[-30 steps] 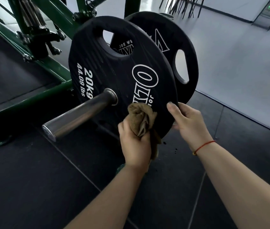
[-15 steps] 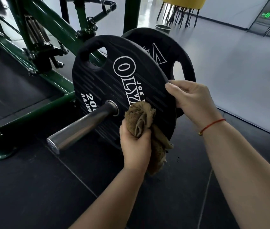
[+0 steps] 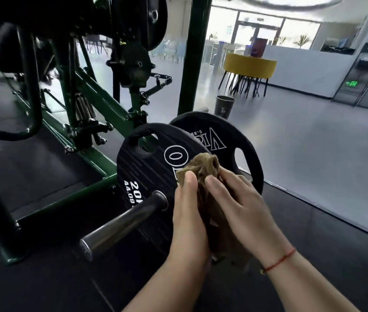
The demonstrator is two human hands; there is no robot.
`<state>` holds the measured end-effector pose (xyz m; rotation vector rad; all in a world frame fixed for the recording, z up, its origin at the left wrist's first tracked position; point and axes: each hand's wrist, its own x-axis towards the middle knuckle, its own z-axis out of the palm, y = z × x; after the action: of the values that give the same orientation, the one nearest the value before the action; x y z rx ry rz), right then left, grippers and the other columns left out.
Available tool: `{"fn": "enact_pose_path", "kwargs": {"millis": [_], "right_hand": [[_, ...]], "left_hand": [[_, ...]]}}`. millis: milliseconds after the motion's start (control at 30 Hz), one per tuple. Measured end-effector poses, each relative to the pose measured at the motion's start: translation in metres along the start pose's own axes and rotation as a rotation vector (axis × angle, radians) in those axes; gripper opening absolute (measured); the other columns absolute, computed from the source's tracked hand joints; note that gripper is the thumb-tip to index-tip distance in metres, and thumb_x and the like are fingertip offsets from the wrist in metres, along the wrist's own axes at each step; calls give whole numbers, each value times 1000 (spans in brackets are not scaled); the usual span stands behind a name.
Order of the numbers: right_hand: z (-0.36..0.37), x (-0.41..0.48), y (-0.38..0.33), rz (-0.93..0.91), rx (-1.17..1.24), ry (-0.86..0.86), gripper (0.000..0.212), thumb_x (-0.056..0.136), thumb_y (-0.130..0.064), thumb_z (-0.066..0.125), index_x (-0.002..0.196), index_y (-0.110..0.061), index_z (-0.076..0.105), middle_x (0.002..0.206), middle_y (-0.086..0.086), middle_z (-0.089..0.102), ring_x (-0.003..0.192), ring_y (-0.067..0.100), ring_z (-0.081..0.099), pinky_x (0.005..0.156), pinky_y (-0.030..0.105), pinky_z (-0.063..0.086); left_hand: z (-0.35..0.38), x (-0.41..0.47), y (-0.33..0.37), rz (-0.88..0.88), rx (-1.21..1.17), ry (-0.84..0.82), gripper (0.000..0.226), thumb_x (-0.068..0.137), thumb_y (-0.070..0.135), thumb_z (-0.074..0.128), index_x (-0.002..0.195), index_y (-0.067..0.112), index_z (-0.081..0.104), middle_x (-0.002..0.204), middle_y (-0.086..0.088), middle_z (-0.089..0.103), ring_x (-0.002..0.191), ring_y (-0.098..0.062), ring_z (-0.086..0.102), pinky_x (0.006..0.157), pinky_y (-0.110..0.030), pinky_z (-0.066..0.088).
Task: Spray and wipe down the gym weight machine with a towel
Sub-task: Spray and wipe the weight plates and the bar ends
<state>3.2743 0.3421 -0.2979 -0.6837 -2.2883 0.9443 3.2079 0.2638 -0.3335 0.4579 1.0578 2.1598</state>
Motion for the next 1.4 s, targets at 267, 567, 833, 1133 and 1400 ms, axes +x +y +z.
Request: {"fn": "enact_pose_path", "kwargs": {"millis": [267, 567, 833, 1133, 1400], "right_hand": [[-2, 20, 1, -59, -8, 24, 62, 80, -33, 78, 135, -47, 53, 116, -22, 57, 107, -15, 52, 98, 13, 43], [-29, 81, -40, -101, -48, 361, 53, 85, -18, 73, 131, -39, 58, 108, -3, 62, 99, 17, 58, 83, 26, 41], [14, 95, -39, 40, -330, 46, 51, 89, -44, 53, 133, -61, 34, 125, -4, 51, 116, 30, 54, 100, 51, 47], [-20, 18, 50, 435, 238, 146, 31, 85, -2, 62, 95, -30, 70, 82, 3, 72, 76, 23, 67, 72, 37, 54], [-65, 31, 55, 367, 456, 316, 26, 86, 6, 58, 94, -16, 67, 71, 7, 69, 57, 21, 66, 52, 32, 57]], "left_hand": [[-17, 20, 53, -185, 121, -48, 97, 87, 84, 17, 119, 11, 72, 113, -14, 75, 104, -27, 73, 84, -43, 57], [-44, 60, 64, 452, 1303, -15, 54, 102, 25, 57, 154, 17, 39, 157, 6, 38, 143, -10, 38, 116, -16, 24], [-52, 95, 46, 548, 1436, -195, 110, 92, 9, 62, 156, 17, -27, 170, 1, 6, 152, -24, 26, 125, -29, 7], [-43, 91, 42, 542, 1596, -114, 104, 95, 25, 57, 154, 3, -26, 171, 1, -5, 156, -11, 0, 125, -28, -7], [-20, 84, 31, 705, 1956, -326, 89, 90, 72, 28, 160, 33, -10, 168, -6, -20, 152, -27, -28, 123, -47, -18]]}}
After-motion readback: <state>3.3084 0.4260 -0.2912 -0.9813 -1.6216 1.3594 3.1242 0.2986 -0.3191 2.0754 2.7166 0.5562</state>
